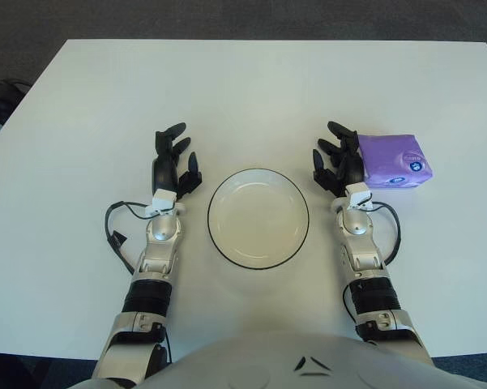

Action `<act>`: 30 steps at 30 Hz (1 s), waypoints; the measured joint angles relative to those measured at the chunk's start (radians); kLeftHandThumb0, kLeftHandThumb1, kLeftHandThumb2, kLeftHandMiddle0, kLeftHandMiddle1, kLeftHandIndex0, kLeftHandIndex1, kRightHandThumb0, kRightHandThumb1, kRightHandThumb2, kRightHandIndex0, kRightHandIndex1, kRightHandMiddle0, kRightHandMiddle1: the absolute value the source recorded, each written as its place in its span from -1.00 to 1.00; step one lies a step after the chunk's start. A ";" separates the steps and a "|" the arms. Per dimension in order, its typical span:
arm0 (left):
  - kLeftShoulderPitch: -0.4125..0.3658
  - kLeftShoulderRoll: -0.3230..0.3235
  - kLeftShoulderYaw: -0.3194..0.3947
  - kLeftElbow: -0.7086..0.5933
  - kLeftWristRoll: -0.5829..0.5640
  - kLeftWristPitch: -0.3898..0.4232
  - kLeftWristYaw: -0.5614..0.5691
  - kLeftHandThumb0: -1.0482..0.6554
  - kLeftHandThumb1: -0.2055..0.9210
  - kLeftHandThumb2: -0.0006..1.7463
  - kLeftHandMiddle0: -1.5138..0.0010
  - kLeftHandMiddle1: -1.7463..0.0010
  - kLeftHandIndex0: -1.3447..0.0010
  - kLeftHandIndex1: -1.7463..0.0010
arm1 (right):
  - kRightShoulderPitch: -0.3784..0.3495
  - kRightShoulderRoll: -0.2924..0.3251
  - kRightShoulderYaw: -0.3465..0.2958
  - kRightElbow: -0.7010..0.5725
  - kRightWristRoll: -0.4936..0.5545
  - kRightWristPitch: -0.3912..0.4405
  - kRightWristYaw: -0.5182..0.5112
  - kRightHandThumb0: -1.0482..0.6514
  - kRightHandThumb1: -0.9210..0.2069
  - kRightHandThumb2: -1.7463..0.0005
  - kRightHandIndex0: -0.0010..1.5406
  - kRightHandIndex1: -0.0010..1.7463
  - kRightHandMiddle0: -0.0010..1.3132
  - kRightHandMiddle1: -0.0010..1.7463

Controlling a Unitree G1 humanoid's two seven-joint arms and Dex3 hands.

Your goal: Put the tissue paper into the plate.

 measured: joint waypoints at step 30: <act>-0.008 -0.001 -0.002 0.006 0.017 0.000 0.012 -0.50 1.00 -0.11 0.61 0.24 1.00 -0.08 | 0.000 -0.021 0.002 -0.094 -0.005 0.095 0.018 -0.39 -0.84 0.36 -0.60 -0.34 -1.00 -0.15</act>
